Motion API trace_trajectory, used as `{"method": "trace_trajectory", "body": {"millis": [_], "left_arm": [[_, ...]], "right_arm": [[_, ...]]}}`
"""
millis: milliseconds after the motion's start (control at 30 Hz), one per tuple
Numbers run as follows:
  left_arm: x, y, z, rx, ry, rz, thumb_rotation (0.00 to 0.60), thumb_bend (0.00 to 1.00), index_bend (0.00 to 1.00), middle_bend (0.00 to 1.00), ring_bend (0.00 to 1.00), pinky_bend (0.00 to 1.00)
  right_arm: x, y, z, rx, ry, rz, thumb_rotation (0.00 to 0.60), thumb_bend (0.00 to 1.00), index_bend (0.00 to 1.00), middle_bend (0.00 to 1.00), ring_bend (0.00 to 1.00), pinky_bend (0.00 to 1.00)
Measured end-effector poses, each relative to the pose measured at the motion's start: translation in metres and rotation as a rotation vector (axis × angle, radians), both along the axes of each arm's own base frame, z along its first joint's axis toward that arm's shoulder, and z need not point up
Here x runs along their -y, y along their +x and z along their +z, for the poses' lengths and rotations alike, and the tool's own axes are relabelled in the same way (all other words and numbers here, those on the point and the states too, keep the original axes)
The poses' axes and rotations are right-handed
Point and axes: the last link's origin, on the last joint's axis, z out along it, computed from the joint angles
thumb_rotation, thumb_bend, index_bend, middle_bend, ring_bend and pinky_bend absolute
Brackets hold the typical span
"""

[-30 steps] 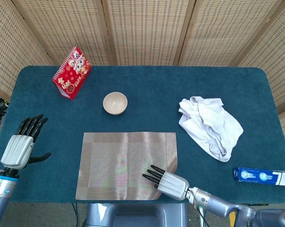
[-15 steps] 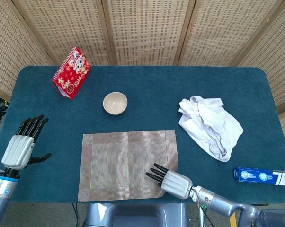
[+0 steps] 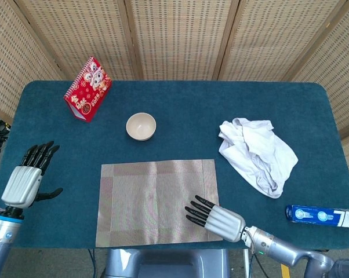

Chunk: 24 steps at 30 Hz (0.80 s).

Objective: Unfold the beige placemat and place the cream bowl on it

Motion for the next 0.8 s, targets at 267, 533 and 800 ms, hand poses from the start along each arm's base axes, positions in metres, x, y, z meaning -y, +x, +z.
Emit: {"method": "trace_trajectory", "body": {"millis": [267, 533, 800], "left_arm": [[-0.002, -0.002, -0.001, -0.012, -0.005, 0.004, 0.600, 0.00, 0.00, 0.00, 0.00, 0.00], [-0.027, 0.010, -0.016, -0.094, -0.055, -0.054, 0.600, 0.00, 0.00, 0.00, 0.00, 0.00], [-0.091, 0.066, -0.055, -0.161, -0.181, -0.221, 0.600, 0.00, 0.00, 0.00, 0.00, 0.00]], "right_arm": [[0.018, -0.022, 0.071, -0.006, -0.216, 0.017, 0.600, 0.08, 0.00, 0.00, 0.00, 0.00], [0.025, -0.073, 0.135, 0.081, -0.437, -0.331, 0.600, 0.00, 0.00, 0.00, 0.00, 0.00], [-0.004, -0.108, 0.149, 0.372, -0.524, -0.744, 0.600, 0.00, 0.00, 0.00, 0.00, 0.00]]}}
